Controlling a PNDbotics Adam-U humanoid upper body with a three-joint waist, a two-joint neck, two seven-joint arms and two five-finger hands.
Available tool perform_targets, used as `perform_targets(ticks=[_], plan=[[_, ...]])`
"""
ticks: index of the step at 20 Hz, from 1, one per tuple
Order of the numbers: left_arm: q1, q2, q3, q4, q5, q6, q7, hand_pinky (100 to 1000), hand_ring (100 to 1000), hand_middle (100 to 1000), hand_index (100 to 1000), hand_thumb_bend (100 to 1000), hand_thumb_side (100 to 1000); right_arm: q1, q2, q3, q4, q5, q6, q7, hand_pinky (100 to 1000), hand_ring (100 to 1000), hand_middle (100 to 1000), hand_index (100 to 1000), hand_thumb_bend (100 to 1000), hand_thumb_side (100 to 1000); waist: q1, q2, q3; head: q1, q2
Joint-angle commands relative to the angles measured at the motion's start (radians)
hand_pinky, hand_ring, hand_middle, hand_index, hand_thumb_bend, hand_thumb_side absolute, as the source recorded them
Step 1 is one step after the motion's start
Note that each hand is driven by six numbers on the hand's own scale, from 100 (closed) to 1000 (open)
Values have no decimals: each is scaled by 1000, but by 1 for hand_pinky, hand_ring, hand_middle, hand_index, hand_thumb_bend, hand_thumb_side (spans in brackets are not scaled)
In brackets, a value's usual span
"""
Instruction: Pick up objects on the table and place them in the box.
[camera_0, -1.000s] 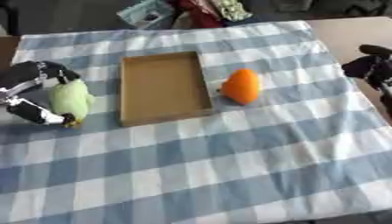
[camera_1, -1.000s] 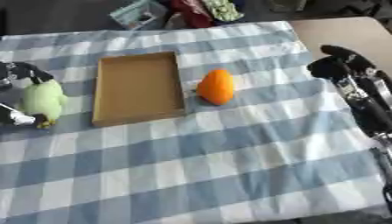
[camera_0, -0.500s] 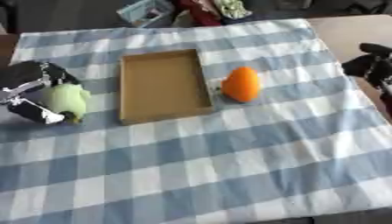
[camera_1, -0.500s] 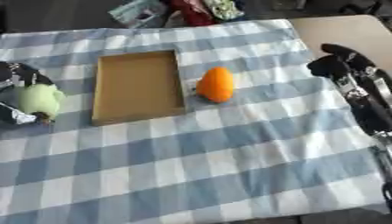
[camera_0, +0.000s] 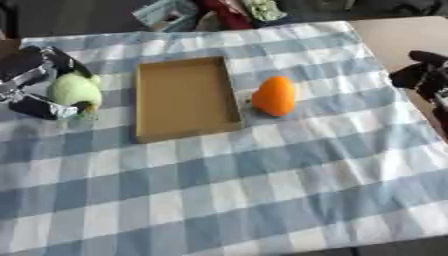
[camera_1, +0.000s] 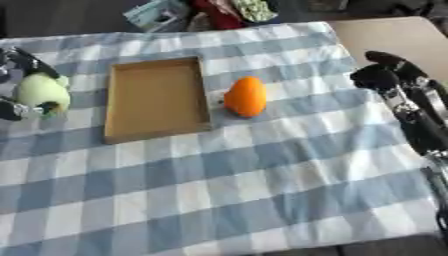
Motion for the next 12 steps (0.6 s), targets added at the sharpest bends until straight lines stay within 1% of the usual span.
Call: perform_targets(ticks=[1, 5, 12], plan=[[-40, 34, -8, -37, 55, -4, -36, 616, 390, 383, 737, 286, 226, -24, -14, 10, -9, -8, -1, 16, 823, 786, 664, 886, 100, 686, 2, -18, -10, 11, -9], [-72, 14, -30, -58, 81, -13, -70, 619, 395, 388, 744, 294, 227, -38, -16, 40, -6, -3, 0, 47, 824, 787, 664, 886, 100, 694, 10, -16, -40, 28, -16], [-106, -31, -67, -74, 79, -34, -120, 626, 406, 398, 754, 295, 232, -58, -19, 84, -10, 5, -1, 95, 824, 787, 664, 887, 100, 701, 20, -7, -94, 51, -30]])
